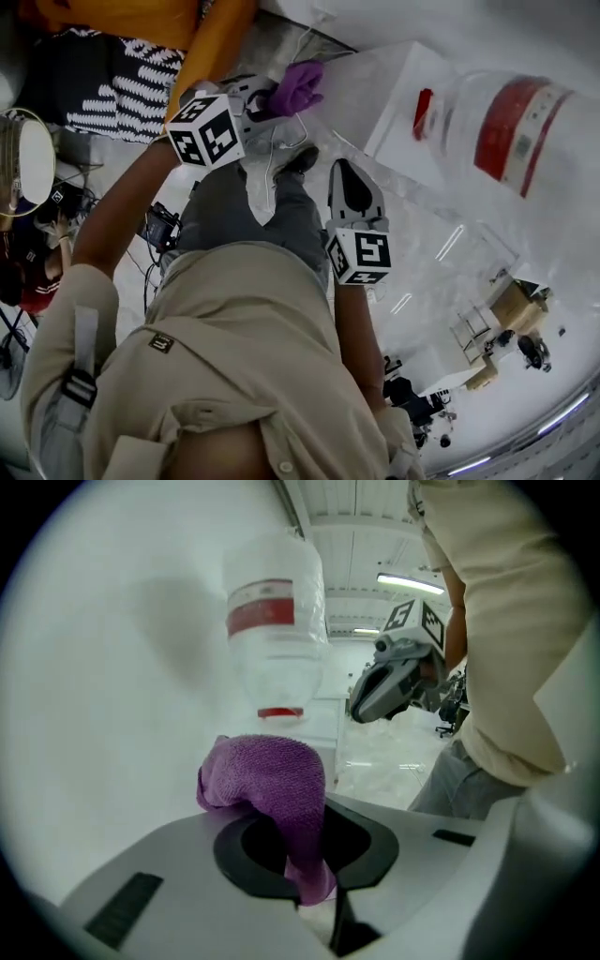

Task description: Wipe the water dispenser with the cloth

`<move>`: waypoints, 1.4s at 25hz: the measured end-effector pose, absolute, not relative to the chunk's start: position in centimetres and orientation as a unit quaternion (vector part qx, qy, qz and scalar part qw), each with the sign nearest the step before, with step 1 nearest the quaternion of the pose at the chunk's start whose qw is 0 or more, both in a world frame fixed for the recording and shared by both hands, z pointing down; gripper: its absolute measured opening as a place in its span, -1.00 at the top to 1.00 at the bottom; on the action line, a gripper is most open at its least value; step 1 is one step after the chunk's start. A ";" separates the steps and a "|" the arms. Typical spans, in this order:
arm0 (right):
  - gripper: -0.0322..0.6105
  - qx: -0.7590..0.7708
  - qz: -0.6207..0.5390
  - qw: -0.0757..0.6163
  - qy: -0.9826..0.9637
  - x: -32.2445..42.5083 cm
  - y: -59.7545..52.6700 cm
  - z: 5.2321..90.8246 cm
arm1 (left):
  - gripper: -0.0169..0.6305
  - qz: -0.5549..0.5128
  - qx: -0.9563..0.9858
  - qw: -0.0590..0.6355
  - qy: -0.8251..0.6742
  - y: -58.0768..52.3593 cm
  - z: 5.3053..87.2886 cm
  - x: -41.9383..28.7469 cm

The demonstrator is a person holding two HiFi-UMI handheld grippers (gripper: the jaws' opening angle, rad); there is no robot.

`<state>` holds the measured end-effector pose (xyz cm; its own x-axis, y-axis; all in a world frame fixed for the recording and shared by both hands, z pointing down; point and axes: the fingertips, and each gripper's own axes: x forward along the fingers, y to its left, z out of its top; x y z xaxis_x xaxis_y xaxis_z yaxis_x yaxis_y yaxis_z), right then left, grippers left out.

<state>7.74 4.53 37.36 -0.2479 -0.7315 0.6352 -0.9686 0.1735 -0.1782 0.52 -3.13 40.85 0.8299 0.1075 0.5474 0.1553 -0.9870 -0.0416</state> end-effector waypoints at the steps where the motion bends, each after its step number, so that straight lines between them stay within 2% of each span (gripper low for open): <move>1: 0.81 0.580 0.280 0.200 -0.739 7.7 4.3 36.3 | 0.77 -0.274 -0.959 0.041 -0.061 -3.3 39.2 0.1; 4: 0.81 0.580 0.277 0.174 -0.746 7.4 4.7 33.0 | 0.77 -0.254 -0.966 0.044 -0.029 -2.9 34.4 -1.5; 7: 0.82 0.596 0.259 0.144 -0.747 8.1 4.9 29.6 | 0.77 -0.232 -0.968 0.094 -0.009 -2.3 29.5 -1.8; 11: 0.83 0.605 0.205 0.155 -0.754 8.6 5.2 25.2 | 0.77 -0.177 -0.977 0.117 0.003 -0.9 22.9 -1.2; 17: 0.83 0.659 0.156 0.103 -0.729 9.9 5.6 19.2 | 0.77 -0.064 -0.987 0.141 -0.048 1.7 14.3 1.2; 25: 0.83 0.698 0.141 0.071 -0.699 11.6 8.4 15.8 | 0.77 -0.019 -0.980 0.181 -0.084 4.0 9.6 1.6; 26: 0.83 0.702 0.140 0.068 -0.695 11.7 8.8 15.6 | 0.77 -0.026 -0.981 0.171 -0.083 4.1 9.8 1.4; 29: 0.83 0.713 0.137 0.064 -0.685 11.5 9.8 15.1 | 0.77 -0.097 -0.992 0.067 -0.048 4.0 12.1 -0.4; 30: 0.83 0.715 0.137 0.064 -0.683 11.4 10.0 15.1 | 0.77 -0.106 -0.992 0.053 -0.046 4.1 12.4 -0.8; 35: 0.83 0.723 0.147 0.063 -0.672 10.5 11.3 15.3 | 0.77 -0.107 -0.991 0.043 -0.062 5.7 12.7 -2.4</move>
